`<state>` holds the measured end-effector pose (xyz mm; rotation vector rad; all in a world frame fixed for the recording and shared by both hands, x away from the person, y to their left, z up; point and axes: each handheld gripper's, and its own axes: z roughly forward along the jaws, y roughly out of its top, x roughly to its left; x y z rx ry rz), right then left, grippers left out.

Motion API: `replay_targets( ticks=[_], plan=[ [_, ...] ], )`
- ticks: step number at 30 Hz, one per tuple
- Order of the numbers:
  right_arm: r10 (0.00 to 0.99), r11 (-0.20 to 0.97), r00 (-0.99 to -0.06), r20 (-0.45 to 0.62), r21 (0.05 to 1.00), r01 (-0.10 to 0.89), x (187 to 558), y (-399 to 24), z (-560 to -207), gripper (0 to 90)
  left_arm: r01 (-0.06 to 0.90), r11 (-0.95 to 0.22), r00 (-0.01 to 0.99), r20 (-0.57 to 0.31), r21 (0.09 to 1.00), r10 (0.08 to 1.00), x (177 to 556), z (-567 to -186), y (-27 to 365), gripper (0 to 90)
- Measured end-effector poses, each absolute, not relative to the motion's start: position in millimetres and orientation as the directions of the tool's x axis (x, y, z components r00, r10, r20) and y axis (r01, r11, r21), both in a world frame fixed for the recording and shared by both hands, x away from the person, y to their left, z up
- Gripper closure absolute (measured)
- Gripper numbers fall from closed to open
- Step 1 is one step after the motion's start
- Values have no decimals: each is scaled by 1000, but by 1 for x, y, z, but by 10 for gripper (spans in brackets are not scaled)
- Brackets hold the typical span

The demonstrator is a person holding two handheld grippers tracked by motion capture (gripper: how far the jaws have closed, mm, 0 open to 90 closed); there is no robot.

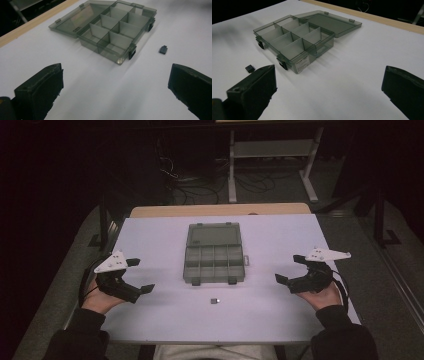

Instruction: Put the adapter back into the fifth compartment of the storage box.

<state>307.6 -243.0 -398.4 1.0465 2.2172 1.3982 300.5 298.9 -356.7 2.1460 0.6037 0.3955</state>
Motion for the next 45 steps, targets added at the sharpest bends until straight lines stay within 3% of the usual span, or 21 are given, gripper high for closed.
replay_targets(
  ticks=[29, 45],
  plan=[
    [704, 271, -701, 109, 872, 408, 308, -241, -400, 0, 216, -622, 920, 57, 753, 389, 322, -337, 220, 0],
    [703, 271, -703, 109, 872, 407, 307, -241, -399, 0, 194, -668, 950, 33, 718, 311, 327, -347, 187, 1]
  ],
)
